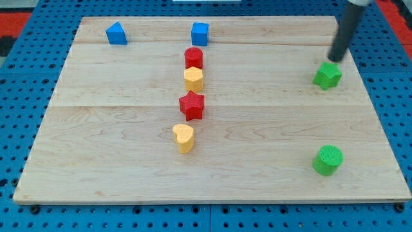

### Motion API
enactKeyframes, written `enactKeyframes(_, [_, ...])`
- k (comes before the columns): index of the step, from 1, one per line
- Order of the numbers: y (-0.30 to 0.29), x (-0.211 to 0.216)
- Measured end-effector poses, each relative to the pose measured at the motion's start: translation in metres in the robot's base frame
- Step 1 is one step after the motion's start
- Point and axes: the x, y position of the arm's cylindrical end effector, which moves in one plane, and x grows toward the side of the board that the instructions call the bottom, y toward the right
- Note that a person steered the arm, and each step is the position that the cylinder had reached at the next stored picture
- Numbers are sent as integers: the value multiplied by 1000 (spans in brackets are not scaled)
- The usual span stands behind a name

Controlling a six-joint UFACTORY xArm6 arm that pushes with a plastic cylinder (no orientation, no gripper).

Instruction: Push the green star into the green circle

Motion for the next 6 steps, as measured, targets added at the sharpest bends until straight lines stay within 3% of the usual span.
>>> enactKeyframes(1, [-55, 49])
enactKeyframes(2, [-45, 9])
enactKeyframes(3, [-76, 46])
enactKeyframes(4, [-65, 93])
enactKeyframes(6, [-106, 53])
